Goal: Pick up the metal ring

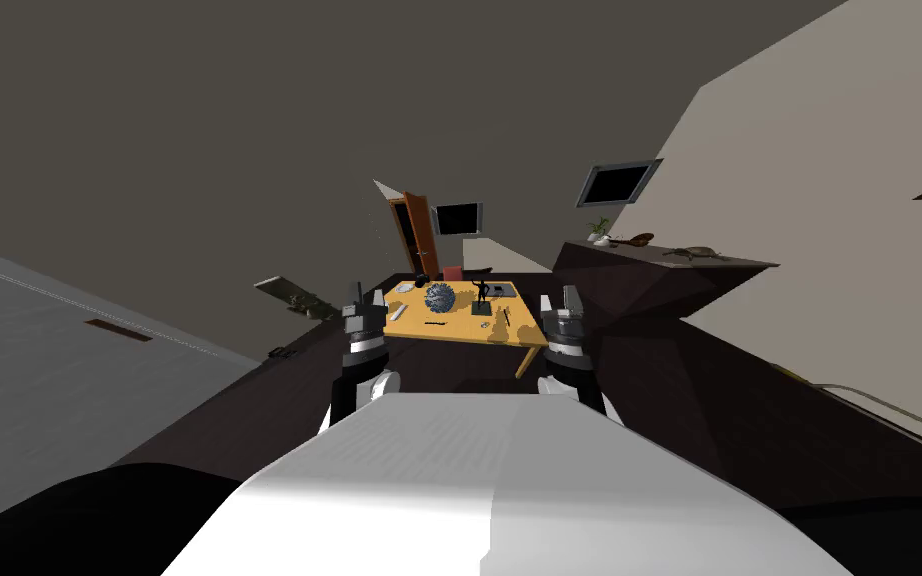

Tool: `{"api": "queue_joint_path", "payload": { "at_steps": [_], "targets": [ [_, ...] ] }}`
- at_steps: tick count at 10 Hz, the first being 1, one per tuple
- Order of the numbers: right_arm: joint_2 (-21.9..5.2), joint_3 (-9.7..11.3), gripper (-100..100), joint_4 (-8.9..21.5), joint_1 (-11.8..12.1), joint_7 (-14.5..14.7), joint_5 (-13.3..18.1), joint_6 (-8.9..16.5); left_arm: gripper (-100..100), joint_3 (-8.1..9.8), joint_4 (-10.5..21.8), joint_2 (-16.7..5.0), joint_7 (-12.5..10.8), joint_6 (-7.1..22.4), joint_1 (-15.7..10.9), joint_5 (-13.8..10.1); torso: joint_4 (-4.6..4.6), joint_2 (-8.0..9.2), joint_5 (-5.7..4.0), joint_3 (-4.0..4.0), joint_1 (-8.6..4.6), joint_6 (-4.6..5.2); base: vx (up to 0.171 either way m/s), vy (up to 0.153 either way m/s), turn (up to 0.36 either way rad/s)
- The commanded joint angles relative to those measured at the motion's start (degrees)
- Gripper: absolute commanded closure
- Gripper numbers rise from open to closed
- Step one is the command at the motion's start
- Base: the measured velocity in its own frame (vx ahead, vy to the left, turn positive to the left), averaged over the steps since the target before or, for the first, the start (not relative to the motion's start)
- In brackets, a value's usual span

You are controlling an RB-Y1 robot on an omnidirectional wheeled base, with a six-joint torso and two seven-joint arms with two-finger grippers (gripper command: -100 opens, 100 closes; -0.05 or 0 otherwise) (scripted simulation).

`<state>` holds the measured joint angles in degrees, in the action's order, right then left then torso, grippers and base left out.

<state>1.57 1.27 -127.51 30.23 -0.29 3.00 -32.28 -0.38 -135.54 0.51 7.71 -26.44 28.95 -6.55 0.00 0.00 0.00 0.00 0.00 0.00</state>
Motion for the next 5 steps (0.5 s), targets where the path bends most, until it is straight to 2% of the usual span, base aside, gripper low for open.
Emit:
{"api": "queue_joint_path", "payload": {
  "at_steps": [1, 5],
  "targets": [
    [-2.1, 0.3, -100, 1.2, 0.5, 0.3, 1.8, 0.7, 0, 0.0, 0.0, 0.0, 0.0, 0.0, 0.0, 0.0, 0.0, 0.0, 0.0, 0.0, 0.0, 0.0, -0.053, -0.041, 0.178],
    [-7.4, 1.5, -100, 5.9, 2.3, 1.3, 7.7, 3.3, 0, 0.0, 0.0, 0.0, 0.0, 0.0, 0.0, 0.0, 0.09, 0.43, -0.08, 0.25, -0.34, -0.02, -0.107, -0.086, 0.191]
  ]
}}
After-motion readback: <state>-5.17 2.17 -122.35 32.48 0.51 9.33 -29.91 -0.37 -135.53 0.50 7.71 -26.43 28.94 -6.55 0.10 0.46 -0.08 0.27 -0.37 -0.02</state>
